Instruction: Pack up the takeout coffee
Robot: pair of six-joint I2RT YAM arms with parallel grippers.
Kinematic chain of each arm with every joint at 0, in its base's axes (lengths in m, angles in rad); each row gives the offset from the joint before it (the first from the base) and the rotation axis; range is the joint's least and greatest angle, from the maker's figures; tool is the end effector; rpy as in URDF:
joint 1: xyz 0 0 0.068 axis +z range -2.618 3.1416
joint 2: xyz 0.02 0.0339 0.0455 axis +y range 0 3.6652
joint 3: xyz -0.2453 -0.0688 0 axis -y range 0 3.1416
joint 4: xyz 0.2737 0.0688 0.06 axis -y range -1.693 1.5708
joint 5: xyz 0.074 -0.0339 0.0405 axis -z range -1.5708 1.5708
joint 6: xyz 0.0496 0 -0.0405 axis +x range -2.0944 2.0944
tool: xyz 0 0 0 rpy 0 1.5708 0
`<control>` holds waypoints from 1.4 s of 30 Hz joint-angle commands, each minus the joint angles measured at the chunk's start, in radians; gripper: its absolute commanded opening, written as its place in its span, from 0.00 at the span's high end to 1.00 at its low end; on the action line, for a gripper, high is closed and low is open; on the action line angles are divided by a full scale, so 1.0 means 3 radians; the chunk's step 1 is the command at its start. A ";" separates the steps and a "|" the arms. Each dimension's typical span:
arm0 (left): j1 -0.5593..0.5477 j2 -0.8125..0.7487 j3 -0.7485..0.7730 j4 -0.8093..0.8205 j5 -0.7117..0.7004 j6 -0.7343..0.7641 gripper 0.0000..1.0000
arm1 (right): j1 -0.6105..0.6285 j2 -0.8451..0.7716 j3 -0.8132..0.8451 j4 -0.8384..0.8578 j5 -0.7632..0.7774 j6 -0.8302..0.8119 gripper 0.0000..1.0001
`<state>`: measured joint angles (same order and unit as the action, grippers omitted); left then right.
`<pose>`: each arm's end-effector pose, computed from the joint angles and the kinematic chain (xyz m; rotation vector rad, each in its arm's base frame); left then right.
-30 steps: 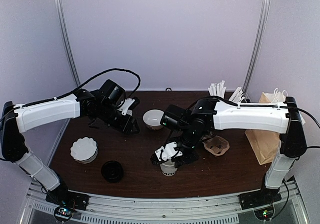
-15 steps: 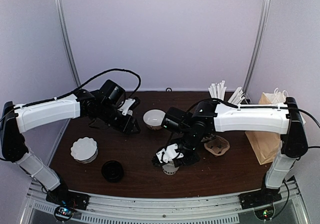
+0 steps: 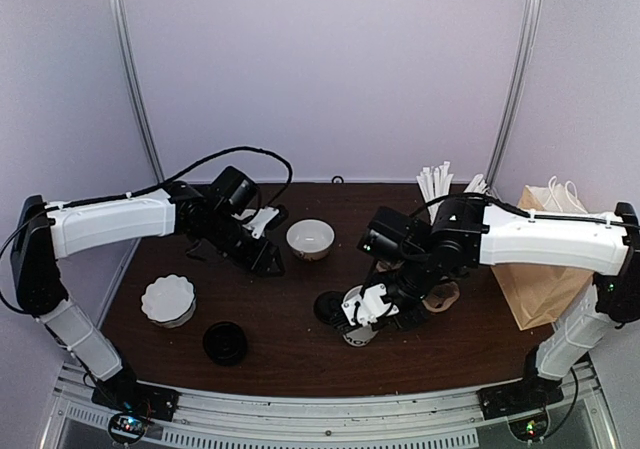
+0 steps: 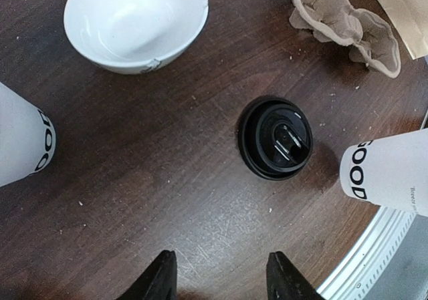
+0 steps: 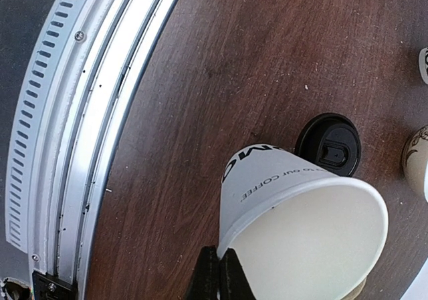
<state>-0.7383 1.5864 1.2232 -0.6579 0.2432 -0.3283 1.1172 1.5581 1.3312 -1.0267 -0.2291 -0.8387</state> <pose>0.2618 -0.2544 0.2135 0.6432 2.6348 -0.6738 0.1368 0.3063 0.2395 -2.3801 1.5405 0.3859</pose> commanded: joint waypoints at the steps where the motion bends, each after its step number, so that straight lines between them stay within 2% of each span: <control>1: 0.0022 0.0076 0.0143 -0.0050 0.0029 0.0123 0.51 | 0.0019 0.0027 -0.0116 0.0119 0.0064 0.0006 1.00; 5: 0.0017 0.0164 0.0240 -0.0072 0.0100 0.0135 0.51 | 0.0021 0.0220 -0.0039 0.0065 0.0063 -0.0001 1.00; 6: 0.0013 0.0182 0.0258 -0.0073 0.0126 0.0151 0.51 | 0.0022 0.0249 -0.0013 0.0047 0.0058 0.0003 0.96; 8: 0.0003 0.0204 0.0273 -0.0072 0.0182 0.0214 0.51 | 0.0024 0.0243 0.0000 0.0051 0.0065 0.0021 0.78; 10: -0.0007 0.0226 0.0279 -0.0072 0.0207 0.0303 0.48 | 0.0020 0.0157 0.0009 0.0038 0.0045 0.0034 0.67; 13: -0.0021 0.0269 0.0294 -0.0062 0.0280 0.0478 0.47 | 0.0003 -0.0133 0.0088 -0.0124 -0.0031 -0.0031 0.55; 16: -0.0040 0.0415 0.0397 -0.0108 0.0306 0.0629 0.46 | -0.0154 -0.0428 0.0294 -0.0367 -0.0182 -0.0052 0.48; 17: -0.0062 0.0483 0.0490 -0.0169 0.0270 0.0674 0.42 | -0.0259 -0.0512 0.0371 -0.0446 -0.0251 -0.0039 0.47; 19: -0.0120 0.0622 0.0630 -0.0254 0.0249 0.0745 0.42 | -0.0544 -0.0643 0.0461 -0.0543 -0.0407 -0.0011 0.45; 21: -0.0183 0.0713 0.0746 -0.0314 0.0210 0.0847 0.42 | -0.0912 -0.0805 0.0367 -0.0413 -0.0545 0.0066 0.41; 25: -0.0256 0.0859 0.0839 -0.0295 0.0236 0.1284 0.42 | -0.1699 -0.1137 -0.0223 0.0237 -0.1032 0.0494 0.34; 28: -0.0264 0.0950 0.0822 -0.0189 0.0194 0.1506 0.41 | -0.2247 -0.1360 -0.0757 0.0708 -0.1394 0.0742 0.32; 30: -0.0264 0.0977 0.0816 -0.0138 0.0271 0.1564 0.41 | -0.2493 -0.1473 -0.1053 0.1019 -0.1424 0.0863 0.32; 32: -0.0264 0.0979 0.0759 -0.0010 0.0403 0.1561 0.40 | -0.2648 -0.1536 -0.1245 0.1171 -0.1390 0.0888 0.31; 37: -0.0269 0.1095 0.0738 0.0128 0.0588 0.1513 0.39 | -0.2788 -0.1488 -0.1237 0.1226 -0.1535 0.0980 0.30; 42: -0.0361 0.1165 0.0744 0.0148 0.0457 0.1468 0.37 | -0.2788 -0.1421 -0.1279 0.1280 -0.1530 0.0960 0.30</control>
<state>-0.8246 1.9125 1.4456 -0.6537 0.3824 0.1040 0.2855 1.1313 0.9489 -0.6926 -0.6533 -0.5694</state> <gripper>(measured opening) 0.621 0.701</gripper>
